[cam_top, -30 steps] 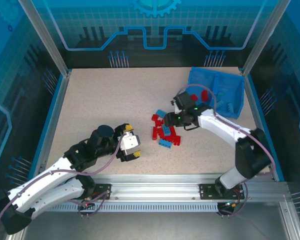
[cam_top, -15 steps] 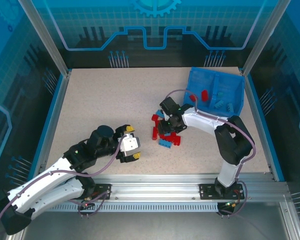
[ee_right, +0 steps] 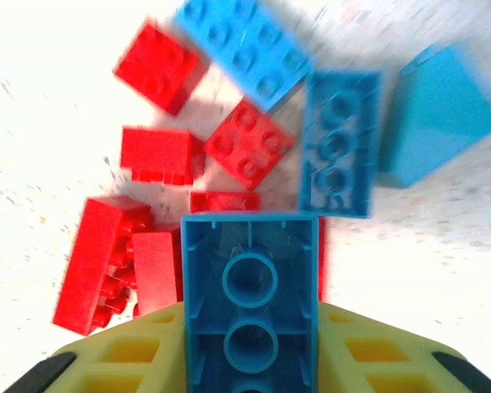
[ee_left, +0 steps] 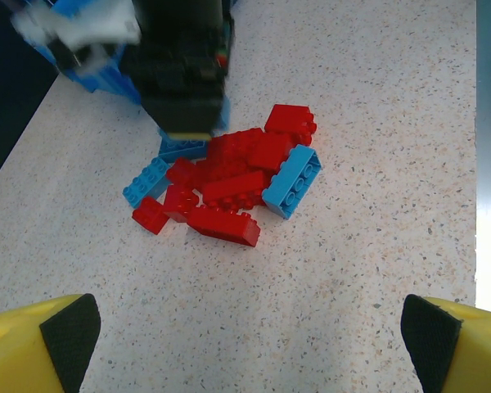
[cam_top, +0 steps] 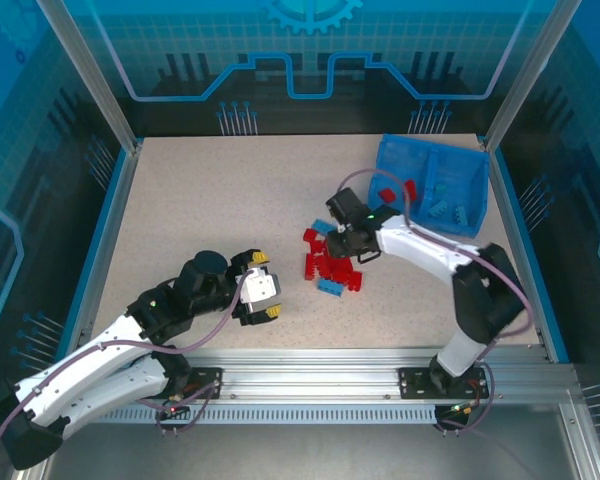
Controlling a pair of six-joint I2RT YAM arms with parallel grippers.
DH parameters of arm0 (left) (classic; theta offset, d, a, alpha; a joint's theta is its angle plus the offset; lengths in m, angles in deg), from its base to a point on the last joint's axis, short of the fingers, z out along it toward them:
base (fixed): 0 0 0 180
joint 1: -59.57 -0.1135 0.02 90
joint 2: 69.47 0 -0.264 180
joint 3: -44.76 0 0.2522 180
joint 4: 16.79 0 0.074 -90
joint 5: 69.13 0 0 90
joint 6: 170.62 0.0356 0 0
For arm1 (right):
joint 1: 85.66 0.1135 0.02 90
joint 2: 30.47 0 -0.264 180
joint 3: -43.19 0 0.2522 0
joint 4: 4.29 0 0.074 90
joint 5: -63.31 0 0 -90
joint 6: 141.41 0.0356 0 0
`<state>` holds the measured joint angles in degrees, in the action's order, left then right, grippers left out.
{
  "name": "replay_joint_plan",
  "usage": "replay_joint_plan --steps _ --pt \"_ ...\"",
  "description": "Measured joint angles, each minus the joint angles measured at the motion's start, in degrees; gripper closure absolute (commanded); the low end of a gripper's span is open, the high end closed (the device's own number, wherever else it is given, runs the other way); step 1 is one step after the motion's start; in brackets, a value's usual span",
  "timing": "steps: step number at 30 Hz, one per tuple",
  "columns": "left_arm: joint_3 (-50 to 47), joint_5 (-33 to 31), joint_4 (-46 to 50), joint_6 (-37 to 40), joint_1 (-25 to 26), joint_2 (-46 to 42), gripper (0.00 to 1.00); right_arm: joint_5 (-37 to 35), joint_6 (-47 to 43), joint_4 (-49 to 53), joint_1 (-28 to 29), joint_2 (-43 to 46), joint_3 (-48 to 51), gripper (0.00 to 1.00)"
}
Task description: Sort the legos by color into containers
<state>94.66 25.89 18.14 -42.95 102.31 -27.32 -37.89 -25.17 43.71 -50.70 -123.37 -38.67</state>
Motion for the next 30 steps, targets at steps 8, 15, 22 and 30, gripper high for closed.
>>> replay_joint_plan --steps 8,15,22,30 --pt "0.0 -0.3 0.0 0.0 0.0 0.0 0.01 -8.1 -0.2 -5.4 -20.4 14.5 1.1 0.65" --pt "0.0 -2.4 -0.1 -0.5 0.0 0.0 0.01 -10.8 0.8 -9.9 -37.8 5.8 -1.6 0.66" --pt "0.0 -5.7 -0.6 -2.2 0.0 0.5 0.01 -9.6 2.2 -10.7 -43.7 -12.3 -11.5 0.62" --pt "0.0 -7.0 -0.9 -2.8 0.0 0.7 0.01 -9.1 2.5 -8.4 -44.1 -24.4 -23.1 0.44"
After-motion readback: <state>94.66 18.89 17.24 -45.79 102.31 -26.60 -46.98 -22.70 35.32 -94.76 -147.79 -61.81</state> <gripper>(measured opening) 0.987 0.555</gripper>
